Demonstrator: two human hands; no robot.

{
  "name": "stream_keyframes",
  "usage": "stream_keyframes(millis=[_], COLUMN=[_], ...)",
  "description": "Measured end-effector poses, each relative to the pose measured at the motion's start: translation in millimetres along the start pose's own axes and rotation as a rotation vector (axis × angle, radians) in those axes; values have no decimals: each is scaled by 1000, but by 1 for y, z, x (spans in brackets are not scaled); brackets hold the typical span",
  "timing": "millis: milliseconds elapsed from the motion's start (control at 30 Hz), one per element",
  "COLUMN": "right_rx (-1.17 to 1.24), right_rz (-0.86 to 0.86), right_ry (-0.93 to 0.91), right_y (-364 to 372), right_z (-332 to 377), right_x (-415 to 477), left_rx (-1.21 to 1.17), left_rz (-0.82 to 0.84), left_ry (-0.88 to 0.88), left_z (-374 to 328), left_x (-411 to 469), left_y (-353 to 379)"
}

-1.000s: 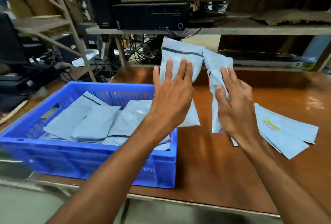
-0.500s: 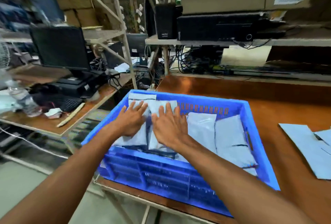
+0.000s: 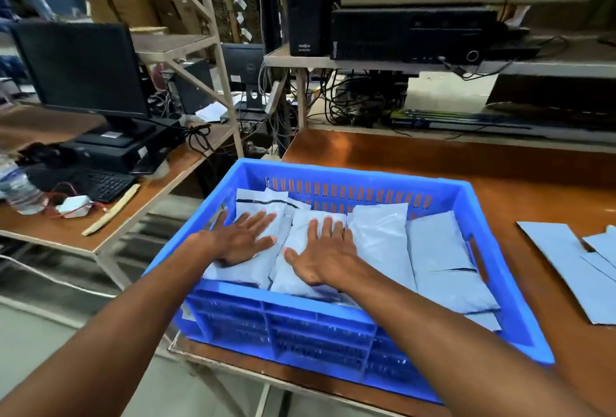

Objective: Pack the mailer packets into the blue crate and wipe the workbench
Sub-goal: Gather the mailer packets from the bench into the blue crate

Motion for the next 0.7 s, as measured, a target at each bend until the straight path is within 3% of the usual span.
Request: stream_keyframes(millis=[167, 267, 333, 400, 533, 700], right_rx=[112, 176, 151, 154, 263, 267], right_rz=[-65, -348, -584, -716, -782, -740], right_ry=[-57, -124, -169, -161, 19, 244], right_y=[-12, -57, -98, -126, -144, -95], right_z=[-7, -26, -52, -95, -201, -355], right_x=[-11, -32, -56, -81, -127, -199], left_rx=[-139, -266, -323, -345, -346, -330], left_rz=[-127, -366, -539, -645, -653, -542], left_ry=[45, 89, 142, 239, 331, 510], left_z=[0, -20, -50, -99, -206, -399], left_x=[-11, -24, -40, -54, -55, -64], left_y=[-21, -62, -98, -127, -152, -136])
Point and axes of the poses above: each hand's wrist, its own x-axis towards the middle knuckle, its own y-axis out of the palm, z = x × y, the point moved 8 cm from there along x, towards the middle knuckle, and after that the axes turned 7 degrees about -y, right-handed, at the moved point
